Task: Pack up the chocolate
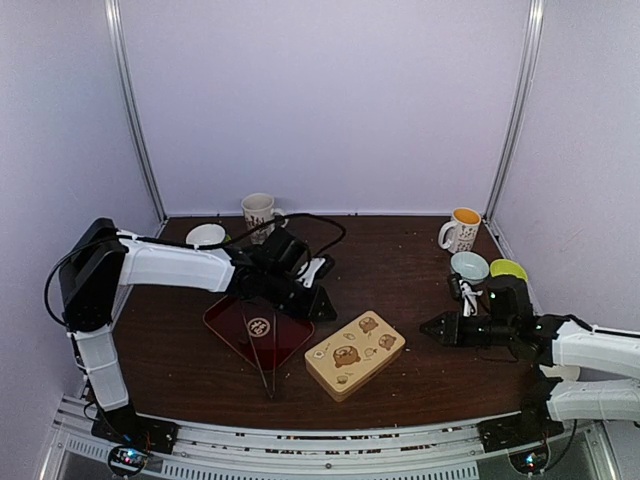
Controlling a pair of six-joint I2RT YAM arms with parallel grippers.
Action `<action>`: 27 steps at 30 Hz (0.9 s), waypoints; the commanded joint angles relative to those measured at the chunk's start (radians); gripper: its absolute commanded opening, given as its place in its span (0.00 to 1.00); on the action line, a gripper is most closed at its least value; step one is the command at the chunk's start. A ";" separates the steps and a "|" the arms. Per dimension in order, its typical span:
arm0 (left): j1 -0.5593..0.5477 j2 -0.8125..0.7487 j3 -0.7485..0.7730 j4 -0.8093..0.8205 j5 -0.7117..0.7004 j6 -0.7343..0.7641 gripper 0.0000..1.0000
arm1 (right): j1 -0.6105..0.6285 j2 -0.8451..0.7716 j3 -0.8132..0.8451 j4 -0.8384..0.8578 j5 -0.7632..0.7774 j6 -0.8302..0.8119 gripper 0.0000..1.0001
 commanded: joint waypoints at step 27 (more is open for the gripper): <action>-0.074 0.097 0.003 -0.201 0.019 0.119 0.00 | 0.203 0.450 0.081 0.269 0.165 0.137 0.00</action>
